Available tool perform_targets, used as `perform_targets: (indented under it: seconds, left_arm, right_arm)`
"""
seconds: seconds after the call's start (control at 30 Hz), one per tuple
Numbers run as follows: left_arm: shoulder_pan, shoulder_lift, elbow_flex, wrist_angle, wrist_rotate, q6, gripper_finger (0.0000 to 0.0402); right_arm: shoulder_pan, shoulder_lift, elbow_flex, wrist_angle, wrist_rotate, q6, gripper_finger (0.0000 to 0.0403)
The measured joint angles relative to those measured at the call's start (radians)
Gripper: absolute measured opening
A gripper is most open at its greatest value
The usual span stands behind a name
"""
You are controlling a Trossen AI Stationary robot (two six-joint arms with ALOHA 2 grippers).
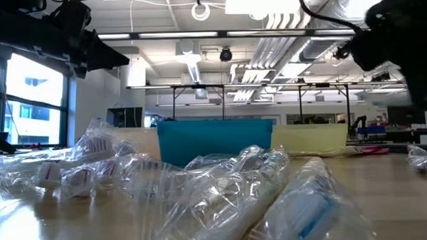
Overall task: Pick & Place Toothbrushes
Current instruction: Put the green toothbrush into the top blue bin
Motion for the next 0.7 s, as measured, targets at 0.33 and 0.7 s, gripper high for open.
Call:
perform_targets:
  seconds: [0.33, 0.7]
  left_arm:
    - [0.000, 0.000, 0.000, 0.109, 0.000, 0.045, 0.0000]
    - [0.001, 0.000, 0.000, 0.209, -0.092, 0.082, 0.0000]
  right_arm:
    - [-0.261, -0.142, 0.002, 0.253, 0.253, -0.474, 0.0045]
    - [-0.571, -0.071, 0.003, 0.829, 0.184, -1.009, 0.0045]
